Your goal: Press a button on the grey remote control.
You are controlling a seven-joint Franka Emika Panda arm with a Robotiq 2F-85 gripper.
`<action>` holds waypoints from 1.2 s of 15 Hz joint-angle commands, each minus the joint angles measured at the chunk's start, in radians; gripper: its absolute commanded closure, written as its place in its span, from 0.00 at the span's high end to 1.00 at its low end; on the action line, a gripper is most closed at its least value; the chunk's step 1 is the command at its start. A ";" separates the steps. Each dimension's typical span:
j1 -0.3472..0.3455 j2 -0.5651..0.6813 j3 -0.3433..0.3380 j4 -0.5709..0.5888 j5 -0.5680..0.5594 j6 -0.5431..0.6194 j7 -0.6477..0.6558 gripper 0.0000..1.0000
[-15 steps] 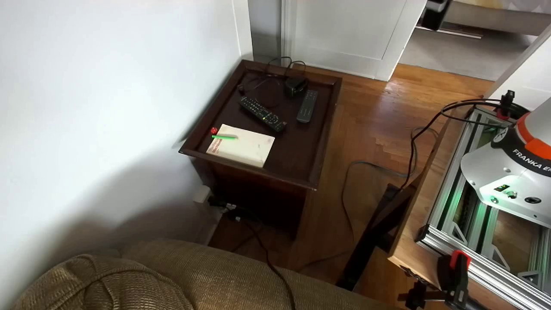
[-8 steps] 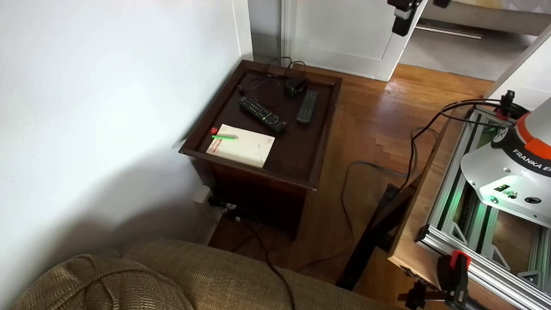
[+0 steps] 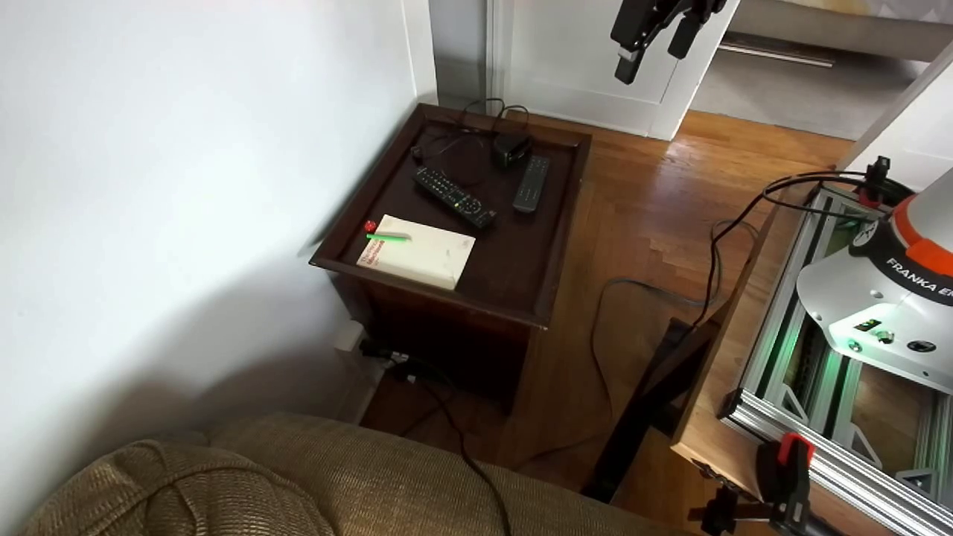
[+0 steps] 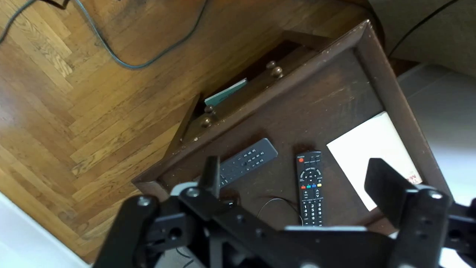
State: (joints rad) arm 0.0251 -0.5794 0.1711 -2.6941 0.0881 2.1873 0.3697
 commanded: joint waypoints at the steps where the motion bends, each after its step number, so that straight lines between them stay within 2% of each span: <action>1: -0.027 0.088 -0.060 -0.067 -0.035 0.167 -0.118 1.00; 4: -0.070 0.203 -0.086 -0.066 -0.076 0.323 -0.155 1.00; 7: -0.133 0.299 -0.085 -0.067 -0.167 0.491 -0.125 1.00; 8: -0.092 0.234 -0.091 -0.067 -0.118 0.410 -0.134 1.00; 11: -0.119 0.297 -0.096 -0.063 -0.152 0.476 -0.134 1.00; 18: -0.119 0.300 -0.096 -0.059 -0.154 0.476 -0.134 1.00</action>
State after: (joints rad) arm -0.1053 -0.2780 0.0876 -2.7541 -0.0609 2.6666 0.2335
